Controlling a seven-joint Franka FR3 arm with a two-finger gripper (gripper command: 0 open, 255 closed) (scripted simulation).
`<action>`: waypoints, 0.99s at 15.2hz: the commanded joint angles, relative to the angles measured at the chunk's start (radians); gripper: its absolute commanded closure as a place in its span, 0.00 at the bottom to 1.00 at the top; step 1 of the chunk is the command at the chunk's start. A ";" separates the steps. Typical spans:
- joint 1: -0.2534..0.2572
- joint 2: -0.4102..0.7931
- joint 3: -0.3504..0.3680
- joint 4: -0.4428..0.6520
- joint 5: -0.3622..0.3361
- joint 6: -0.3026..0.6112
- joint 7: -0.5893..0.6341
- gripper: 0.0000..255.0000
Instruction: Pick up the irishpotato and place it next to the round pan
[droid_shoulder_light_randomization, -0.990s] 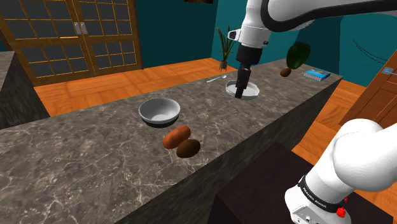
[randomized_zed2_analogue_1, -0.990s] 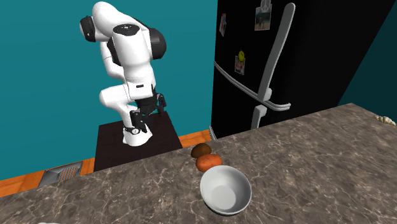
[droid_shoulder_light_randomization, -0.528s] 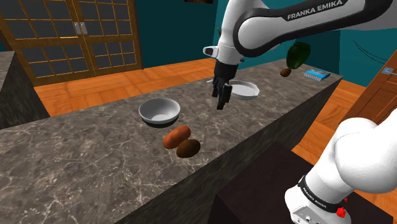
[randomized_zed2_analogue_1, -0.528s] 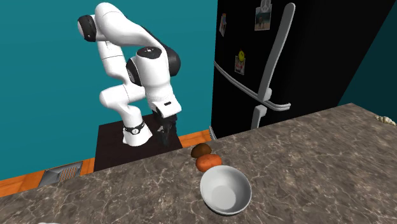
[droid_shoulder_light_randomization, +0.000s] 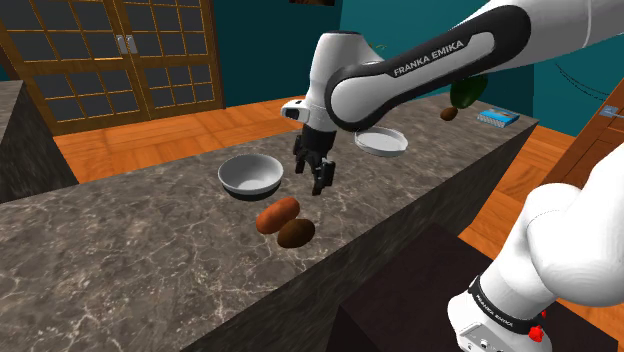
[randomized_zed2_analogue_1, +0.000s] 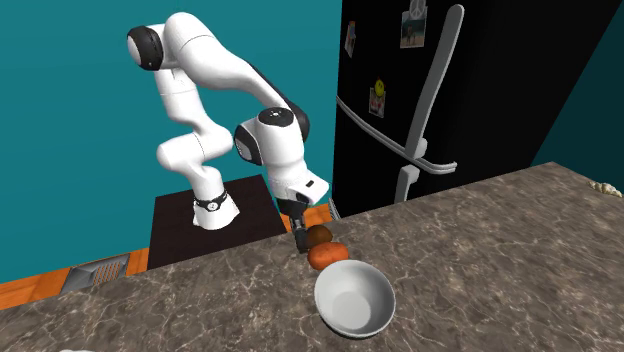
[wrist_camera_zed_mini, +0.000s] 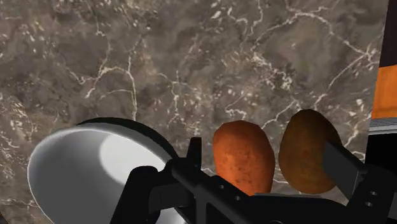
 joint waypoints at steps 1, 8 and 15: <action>0.023 0.066 0.013 0.019 0.003 0.060 -0.073 0.00; 0.040 0.155 0.028 0.014 0.005 0.163 -0.123 0.00; 0.042 0.182 0.029 0.007 0.005 0.197 -0.122 0.00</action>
